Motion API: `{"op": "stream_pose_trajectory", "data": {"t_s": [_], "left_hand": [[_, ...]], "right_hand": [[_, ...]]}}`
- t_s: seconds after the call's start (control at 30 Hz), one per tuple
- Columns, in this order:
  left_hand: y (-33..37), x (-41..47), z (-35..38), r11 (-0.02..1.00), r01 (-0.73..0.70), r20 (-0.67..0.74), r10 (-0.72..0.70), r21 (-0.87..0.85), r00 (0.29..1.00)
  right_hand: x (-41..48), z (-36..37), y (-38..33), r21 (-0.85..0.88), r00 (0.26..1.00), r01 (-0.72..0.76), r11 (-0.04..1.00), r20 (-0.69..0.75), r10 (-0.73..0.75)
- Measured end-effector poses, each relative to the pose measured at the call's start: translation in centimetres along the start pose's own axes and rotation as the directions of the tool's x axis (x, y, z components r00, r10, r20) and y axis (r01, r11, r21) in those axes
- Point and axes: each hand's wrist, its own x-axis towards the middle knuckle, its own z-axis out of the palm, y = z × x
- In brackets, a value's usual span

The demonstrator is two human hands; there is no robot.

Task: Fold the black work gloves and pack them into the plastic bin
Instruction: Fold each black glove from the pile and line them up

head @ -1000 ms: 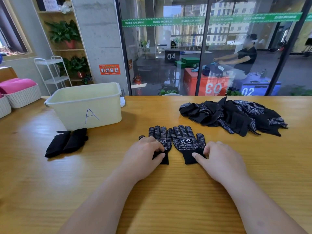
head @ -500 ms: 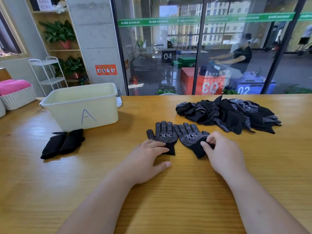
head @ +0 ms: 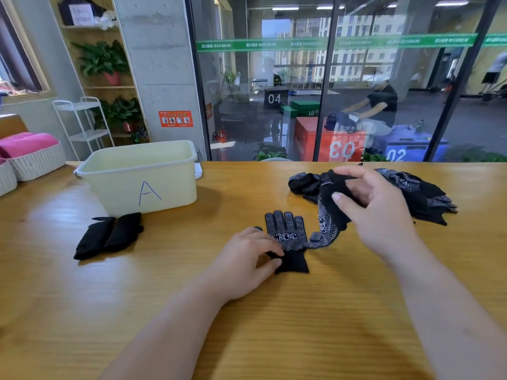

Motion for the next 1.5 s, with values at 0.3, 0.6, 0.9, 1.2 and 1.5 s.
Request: {"op": "stream_pose_trajectory", "data": {"t_s": [0.3,0.6,0.9,1.2,1.5], "left_hand": [[-0.7,-0.4,-0.1,0.997,0.073,0.014,-0.073,0.033,0.997],[-0.8,-0.7,-0.3,0.981,0.188,0.005,-0.188,0.045,0.982],[0.2,-0.6,-0.5,0.951,0.289,0.072,-0.297,0.11,0.952],[0.2,-0.4,-0.5,0.956,0.28,0.079,-0.287,0.089,0.955],[0.3,-0.4,-0.6,0.954,0.283,0.09,-0.292,0.098,0.952]], "right_hand": [[4.7,-0.2,-3.4,-0.206,0.941,0.086,0.975,0.337,-0.012],[5.4,2.6,-2.6,-0.246,0.918,0.39,0.888,0.176,-0.354],[-2.7,6.0,7.4,-0.509,0.838,0.45,0.734,0.525,-0.149],[1.1,4.9,6.0,-0.543,0.937,0.349,0.764,0.222,-0.27],[-4.4,5.6,6.6,-0.644,0.85,0.525,0.557,0.436,-0.296]]}}
